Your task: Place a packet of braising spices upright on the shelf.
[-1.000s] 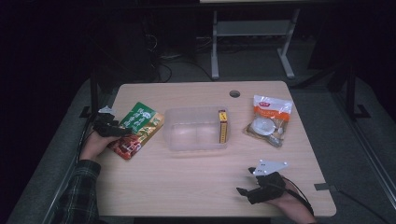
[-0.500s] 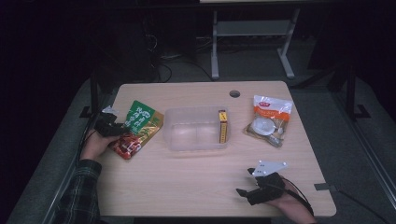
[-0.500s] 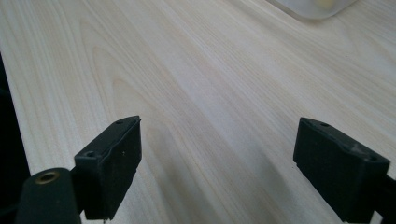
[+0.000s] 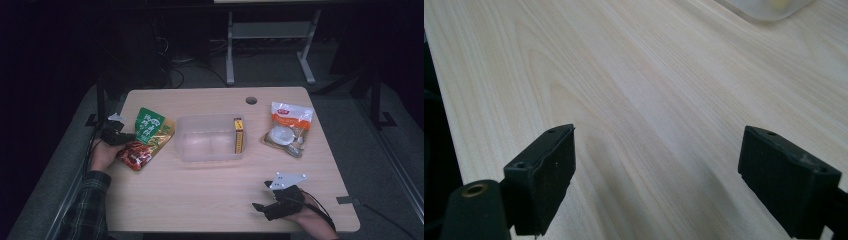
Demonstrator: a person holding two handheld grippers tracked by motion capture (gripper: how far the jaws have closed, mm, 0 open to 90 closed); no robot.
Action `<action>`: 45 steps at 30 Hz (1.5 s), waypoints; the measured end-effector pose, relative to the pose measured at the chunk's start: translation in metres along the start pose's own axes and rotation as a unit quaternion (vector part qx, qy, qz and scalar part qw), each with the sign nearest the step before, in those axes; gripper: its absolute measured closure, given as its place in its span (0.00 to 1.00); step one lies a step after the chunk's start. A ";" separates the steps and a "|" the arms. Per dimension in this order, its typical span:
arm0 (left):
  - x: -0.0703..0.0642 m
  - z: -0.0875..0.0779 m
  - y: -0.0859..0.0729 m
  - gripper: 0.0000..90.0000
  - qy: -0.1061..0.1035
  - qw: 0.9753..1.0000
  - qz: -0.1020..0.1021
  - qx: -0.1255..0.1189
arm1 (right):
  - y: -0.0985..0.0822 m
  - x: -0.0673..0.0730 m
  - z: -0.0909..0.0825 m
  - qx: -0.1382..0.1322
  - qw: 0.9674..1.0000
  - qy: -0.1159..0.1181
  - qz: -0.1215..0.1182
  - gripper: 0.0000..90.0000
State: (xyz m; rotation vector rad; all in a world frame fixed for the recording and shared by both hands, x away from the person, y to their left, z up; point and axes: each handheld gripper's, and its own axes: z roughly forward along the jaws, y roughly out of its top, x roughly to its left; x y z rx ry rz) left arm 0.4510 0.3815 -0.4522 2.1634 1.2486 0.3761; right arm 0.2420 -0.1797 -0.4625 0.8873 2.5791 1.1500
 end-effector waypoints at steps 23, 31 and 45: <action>-0.006 -0.070 -0.002 1.00 -0.074 0.994 -0.016 -0.084 | 0.000 0.001 -0.001 -0.001 1.000 -0.001 -0.004 0.16; -0.013 -0.098 -0.006 1.00 -0.083 0.991 -0.006 -0.100 | 0.001 0.000 -0.001 -0.004 1.000 0.001 -0.004 0.16; -0.047 -0.123 -0.007 1.00 -0.121 0.987 0.024 -0.102 | 0.007 0.000 -0.007 -0.013 1.000 0.021 0.016 0.12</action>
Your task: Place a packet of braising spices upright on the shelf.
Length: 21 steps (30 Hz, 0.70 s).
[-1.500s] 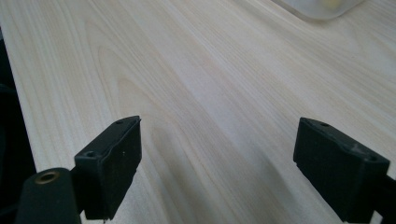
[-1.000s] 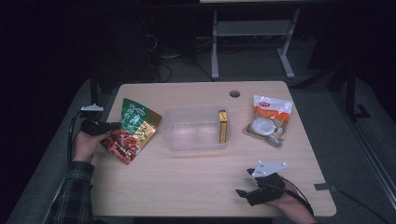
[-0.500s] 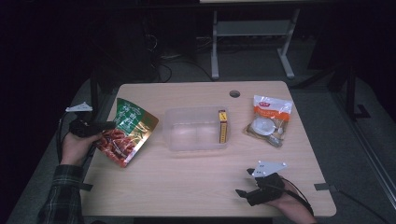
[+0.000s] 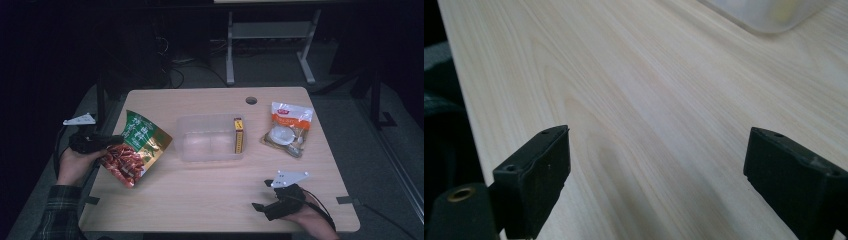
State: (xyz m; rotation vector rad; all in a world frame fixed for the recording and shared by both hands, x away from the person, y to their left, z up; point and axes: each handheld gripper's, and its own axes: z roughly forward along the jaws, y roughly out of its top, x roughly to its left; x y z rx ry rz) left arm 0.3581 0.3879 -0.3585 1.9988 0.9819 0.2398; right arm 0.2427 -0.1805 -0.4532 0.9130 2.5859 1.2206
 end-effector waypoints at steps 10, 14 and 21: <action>-0.038 0.007 0.015 1.00 -0.042 0.998 0.032 -0.016 | 0.013 -0.005 -0.002 -0.022 1.000 -0.003 0.007 0.16; -0.054 0.018 0.022 1.00 -0.056 0.997 0.050 -0.015 | 0.020 -0.006 0.000 -0.034 0.999 0.003 0.002 0.18; -0.078 0.037 0.029 1.00 -0.077 0.995 0.066 -0.024 | 0.038 -0.006 0.006 -0.061 0.998 0.029 -0.008 0.25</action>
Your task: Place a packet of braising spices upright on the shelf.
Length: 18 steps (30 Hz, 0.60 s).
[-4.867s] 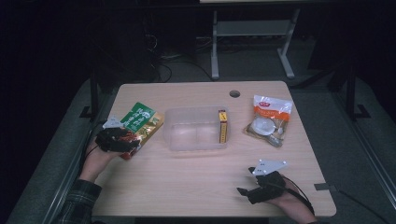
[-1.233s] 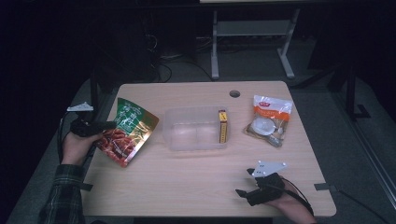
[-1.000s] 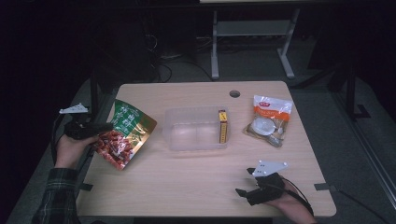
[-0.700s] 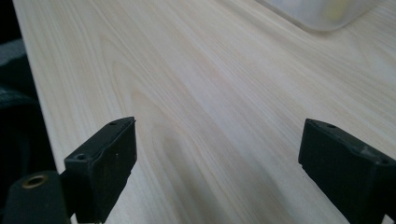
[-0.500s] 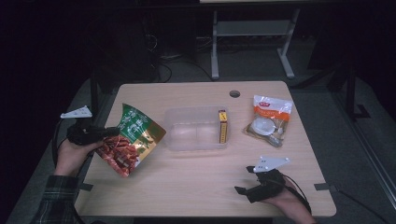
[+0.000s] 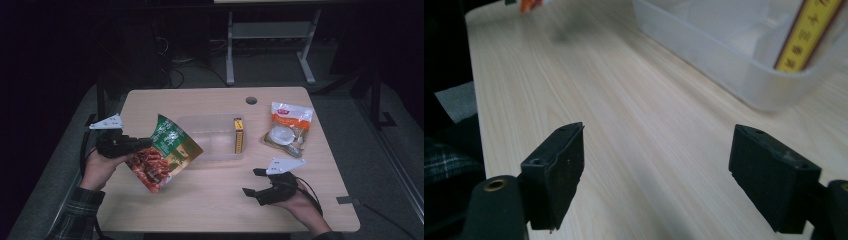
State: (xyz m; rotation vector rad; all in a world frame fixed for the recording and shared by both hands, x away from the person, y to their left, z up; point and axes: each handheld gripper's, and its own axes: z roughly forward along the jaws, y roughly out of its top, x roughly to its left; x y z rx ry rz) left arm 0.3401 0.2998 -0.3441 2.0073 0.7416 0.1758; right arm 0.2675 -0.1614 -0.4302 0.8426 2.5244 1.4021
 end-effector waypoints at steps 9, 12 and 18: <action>-0.027 0.028 0.005 1.00 -0.022 1.000 0.008 -0.003 | 0.027 -0.003 0.020 -0.032 0.999 0.038 -0.016 0.33; -0.035 0.036 0.005 1.00 -0.025 1.000 0.010 -0.001 | 0.036 -0.002 0.029 -0.043 0.997 0.053 -0.018 0.34; -0.048 0.048 0.007 1.00 -0.041 0.999 0.010 -0.003 | 0.050 0.001 0.046 -0.056 0.995 0.072 -0.026 0.37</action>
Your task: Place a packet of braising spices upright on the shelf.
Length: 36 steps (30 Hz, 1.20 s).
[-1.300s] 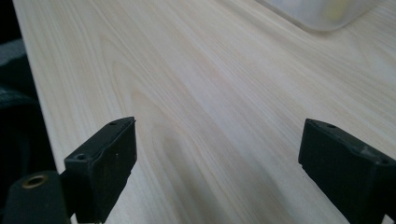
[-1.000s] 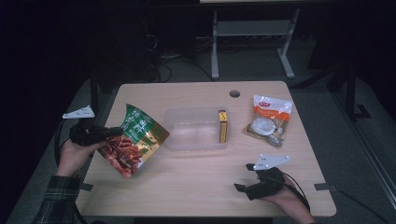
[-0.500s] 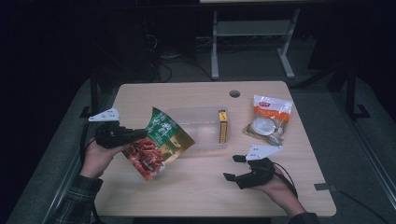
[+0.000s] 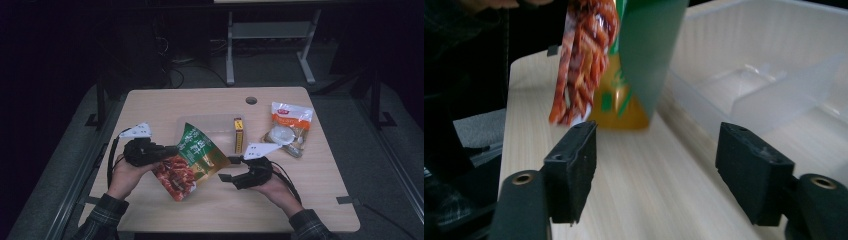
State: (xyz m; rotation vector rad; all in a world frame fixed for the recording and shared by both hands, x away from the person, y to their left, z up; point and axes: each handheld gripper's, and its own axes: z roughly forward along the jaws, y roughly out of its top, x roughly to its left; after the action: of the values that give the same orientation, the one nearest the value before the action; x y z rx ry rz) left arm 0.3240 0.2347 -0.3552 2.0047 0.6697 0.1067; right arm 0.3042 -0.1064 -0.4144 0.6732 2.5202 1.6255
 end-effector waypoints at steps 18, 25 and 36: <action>-0.006 0.023 0.001 1.00 -0.033 0.999 0.013 -0.004 | 0.001 -0.008 0.006 -0.014 0.999 0.018 0.034 0.88; -0.007 0.027 -0.002 1.00 -0.046 0.999 0.016 -0.008 | 0.000 -0.012 0.000 -0.023 0.998 0.032 0.051 0.98; -0.007 0.027 -0.010 0.98 -0.047 0.998 0.032 0.025 | 0.009 -0.011 -0.007 0.001 0.999 0.039 0.023 1.00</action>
State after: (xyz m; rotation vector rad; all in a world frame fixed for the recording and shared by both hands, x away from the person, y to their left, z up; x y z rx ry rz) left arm 0.3238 0.2136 -0.3761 2.0659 0.5537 0.0334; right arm 0.3149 -0.1133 -0.4058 0.6854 2.5782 1.6976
